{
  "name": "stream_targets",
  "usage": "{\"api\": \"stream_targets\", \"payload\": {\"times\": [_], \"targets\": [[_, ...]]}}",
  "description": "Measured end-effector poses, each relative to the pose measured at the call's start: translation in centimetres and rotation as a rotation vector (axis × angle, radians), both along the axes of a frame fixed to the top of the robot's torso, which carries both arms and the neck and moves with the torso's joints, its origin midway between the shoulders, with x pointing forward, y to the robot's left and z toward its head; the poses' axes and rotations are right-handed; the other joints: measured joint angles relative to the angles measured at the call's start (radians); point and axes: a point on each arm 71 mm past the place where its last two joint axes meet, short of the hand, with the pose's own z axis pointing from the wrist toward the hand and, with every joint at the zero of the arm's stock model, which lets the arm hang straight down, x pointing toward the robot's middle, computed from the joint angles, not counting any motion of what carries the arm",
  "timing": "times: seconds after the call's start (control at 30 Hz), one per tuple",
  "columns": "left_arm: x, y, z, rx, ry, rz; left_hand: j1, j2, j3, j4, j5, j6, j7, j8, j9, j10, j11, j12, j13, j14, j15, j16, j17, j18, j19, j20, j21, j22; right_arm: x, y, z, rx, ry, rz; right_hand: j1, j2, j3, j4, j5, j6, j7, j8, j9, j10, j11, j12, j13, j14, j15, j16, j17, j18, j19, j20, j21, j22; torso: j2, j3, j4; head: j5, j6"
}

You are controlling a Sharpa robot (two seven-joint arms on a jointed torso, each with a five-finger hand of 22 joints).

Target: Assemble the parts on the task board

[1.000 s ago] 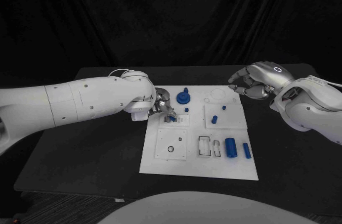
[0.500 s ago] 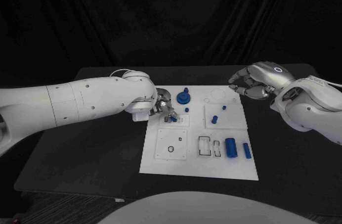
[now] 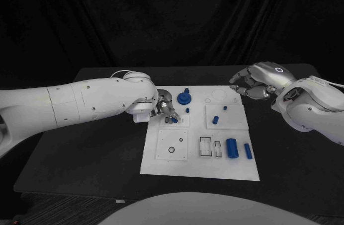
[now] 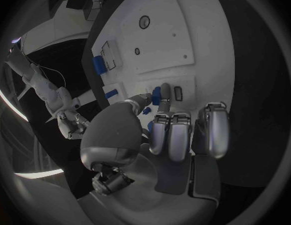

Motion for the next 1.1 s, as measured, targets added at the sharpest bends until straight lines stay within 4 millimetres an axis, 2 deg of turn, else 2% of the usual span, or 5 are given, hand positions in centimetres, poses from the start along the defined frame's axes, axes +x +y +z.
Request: {"api": "stream_targets", "payload": {"times": [0.13,0.27,0.33,0.53,1.1], "targets": [[0.01,0.01,-0.01,0.0,0.0,0.0,0.001,0.001,0.0,0.0,0.0,0.0,0.0,0.0,0.0,0.0,0.0,0.0,0.0,0.0,0.0,0.0,0.0,0.0,-0.004,-0.004,0.0,0.0,0.0,-0.01,-0.02,0.0,0.0,0.0,0.0,0.0,0.0,0.0,0.0,0.0,0.0,0.0,0.0,0.0,0.0,0.0,0.0,0.0,0.0,0.0,0.0,0.0,0.0,0.0,0.0,0.0,0.0,0.0,0.0,0.001,0.0],[0.01,0.04,-0.02,-0.001,0.0,0.001,-0.01,0.012,0.0,0.0,-0.053,-0.003,0.003,-0.006,0.001,-0.004,0.004,0.0,0.0,-0.004,0.004,0.0,0.0,0.0,-0.007,0.0,-0.004,0.0,0.01,-0.01,-0.04,0.0,0.001,-0.001,0.0,0.0,0.0,0.0,0.0,0.0,0.0,0.0,0.0,0.0,0.0,0.0,0.0,0.0,0.0,0.0,0.0,0.0,0.0,0.0,0.0,0.0,0.0,0.0,0.0,0.001,0.0],[0.01,0.09,-0.02,-0.002,-0.001,0.002,-0.012,0.014,0.0,0.0,-0.061,-0.003,0.004,-0.006,0.003,-0.004,0.004,0.0,0.0,-0.004,0.004,0.0,0.0,0.0,-0.007,0.0,-0.004,0.0,0.0,-0.01,-0.07,0.001,0.002,-0.001,0.0,0.0,0.0,0.0,0.0,0.0,0.0,0.0,0.0,0.0,0.0,0.0,0.0,0.0,0.0,0.0,0.0,0.0,0.0,0.0,0.0,0.0,0.0,0.0,0.0,0.001,0.0],[-0.17,0.26,-0.04,-0.01,-0.007,0.007,-0.012,0.014,0.006,-0.006,-0.042,-0.004,0.004,-0.007,0.007,-0.004,0.004,0.0,0.0,-0.004,0.004,0.0,0.0,0.0,-0.007,0.0,-0.004,0.0,-0.02,-0.04,-0.14,0.001,0.004,-0.002,0.0,0.0,0.0,0.0,0.0,0.0,0.0,0.0,0.0,0.0,0.0,0.0,0.0,0.0,0.0,0.0,0.0,0.0,0.0,0.0,0.0,0.0,0.0,0.0,0.0,-0.001,0.0],[-0.85,0.87,0.39,-0.063,-0.089,0.06,-0.012,0.014,0.006,-0.006,-0.037,-0.005,0.006,-0.007,0.008,-0.004,0.004,0.0,0.0,-0.004,0.004,0.0,0.0,0.0,-0.011,0.004,-0.013,0.0,-0.05,-0.31,-0.16,0.001,0.005,-0.008,0.004,0.004,0.003,-0.003,0.0,0.0,0.0,0.0,0.0,0.0,0.0,0.0,0.0,0.0,0.0,0.0,0.0,0.0,0.0,0.0,-0.004,0.0,0.0,0.0,0.0002,-0.004,0.0]]}}
